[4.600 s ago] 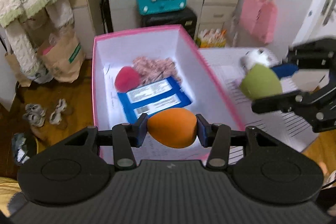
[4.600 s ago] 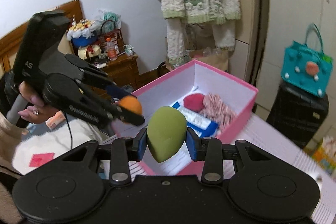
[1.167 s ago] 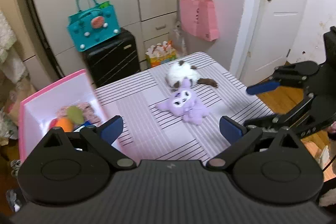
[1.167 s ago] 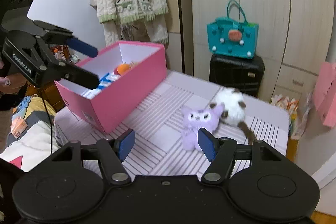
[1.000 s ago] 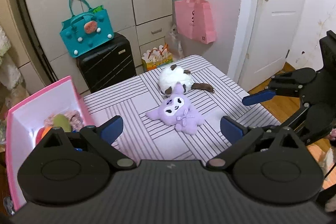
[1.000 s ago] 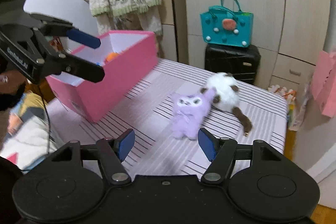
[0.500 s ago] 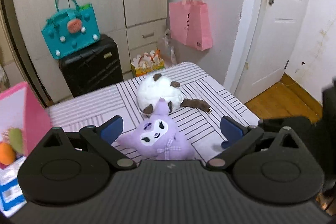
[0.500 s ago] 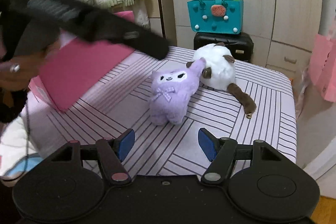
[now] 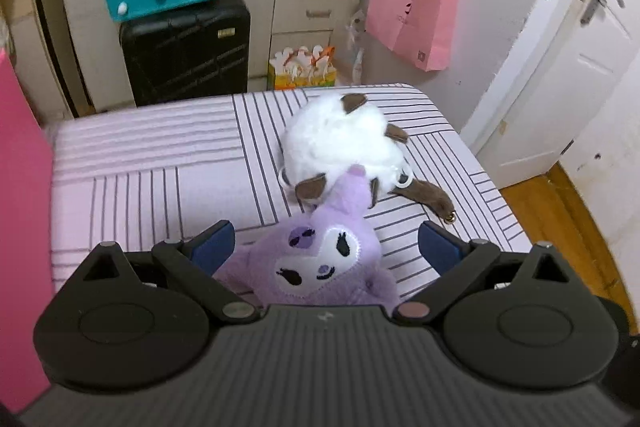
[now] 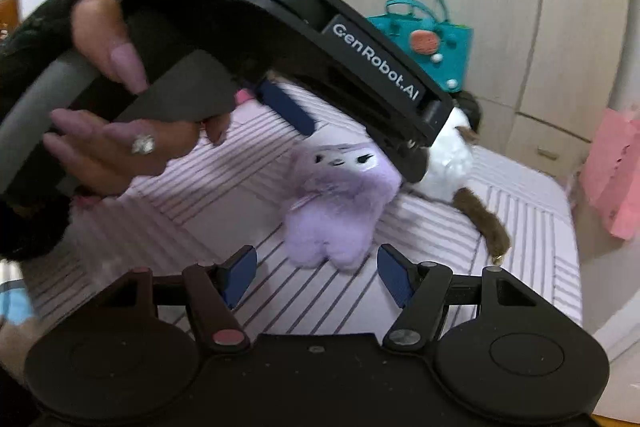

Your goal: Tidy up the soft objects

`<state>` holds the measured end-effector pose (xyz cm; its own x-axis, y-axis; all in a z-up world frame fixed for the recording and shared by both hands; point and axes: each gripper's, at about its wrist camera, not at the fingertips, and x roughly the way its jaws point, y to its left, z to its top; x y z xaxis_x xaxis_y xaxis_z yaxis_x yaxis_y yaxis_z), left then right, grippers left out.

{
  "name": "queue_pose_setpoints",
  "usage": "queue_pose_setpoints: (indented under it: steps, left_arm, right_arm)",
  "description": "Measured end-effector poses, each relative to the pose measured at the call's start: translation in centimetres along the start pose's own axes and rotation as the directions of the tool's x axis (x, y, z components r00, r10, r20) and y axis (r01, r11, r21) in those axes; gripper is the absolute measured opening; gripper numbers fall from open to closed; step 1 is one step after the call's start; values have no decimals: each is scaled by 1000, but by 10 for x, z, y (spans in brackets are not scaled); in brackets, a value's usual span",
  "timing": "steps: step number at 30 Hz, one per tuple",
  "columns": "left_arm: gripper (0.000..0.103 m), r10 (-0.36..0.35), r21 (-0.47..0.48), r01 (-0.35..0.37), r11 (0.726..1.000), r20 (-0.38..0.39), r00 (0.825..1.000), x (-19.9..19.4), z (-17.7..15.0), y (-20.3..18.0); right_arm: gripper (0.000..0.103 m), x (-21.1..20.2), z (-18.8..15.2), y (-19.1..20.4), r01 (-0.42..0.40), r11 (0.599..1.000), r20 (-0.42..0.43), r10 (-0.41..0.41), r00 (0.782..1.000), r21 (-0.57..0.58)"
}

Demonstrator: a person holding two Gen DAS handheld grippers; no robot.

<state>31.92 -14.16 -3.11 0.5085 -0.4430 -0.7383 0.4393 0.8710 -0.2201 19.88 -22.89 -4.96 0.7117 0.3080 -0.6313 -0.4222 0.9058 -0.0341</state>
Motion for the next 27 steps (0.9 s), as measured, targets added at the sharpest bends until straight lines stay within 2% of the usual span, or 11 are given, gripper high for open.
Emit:
queue_pose_setpoints:
  steps: [2,5,8,10,11,14,16,20,23,27]
  left_arm:
    - [99,6,-6,-6,1000,12,1000,2,-1,2]
    - [99,38,-4,-37,999,35,999,6,-1,5]
    - [95,50,-11,-50,999,18,999,11,0,9]
    - [80,49,-25,-49,998,-10,999,15,-1,13]
    - [77,35,-40,-36,999,-26,999,16,-2,15]
    - [61,-15,-102,9,995,-60,998,16,-4,24]
    - [54,-8,-113,1,994,-66,998,14,-8,24]
    - [51,-12,-144,-2,990,-91,996,4,-19,23]
    - [51,-20,-181,4,984,-83,996,-4,-28,24]
    - [61,6,-177,-12,984,-34,999,-19,-37,19]
  right_arm:
    - [72,4,2,2,59,998,18,-59,998,12]
    - [72,9,4,2,21,999,20,-21,1000,33]
    - [71,14,4,4,-9,999,15,9,1000,35]
    - [60,14,3,1,-10,999,8,10,1000,46]
    - [51,13,2,-1,-14,998,9,13,1000,54]
    - [49,4,-3,-13,-46,995,5,46,999,86]
    - [48,-3,-6,-21,-52,994,5,52,999,100]
    - [48,-19,-13,-29,26,997,2,-27,1000,70]
    - [48,-28,-17,-42,-16,991,-3,17,1000,130]
    - [49,-32,-20,-45,-73,979,4,73,997,190]
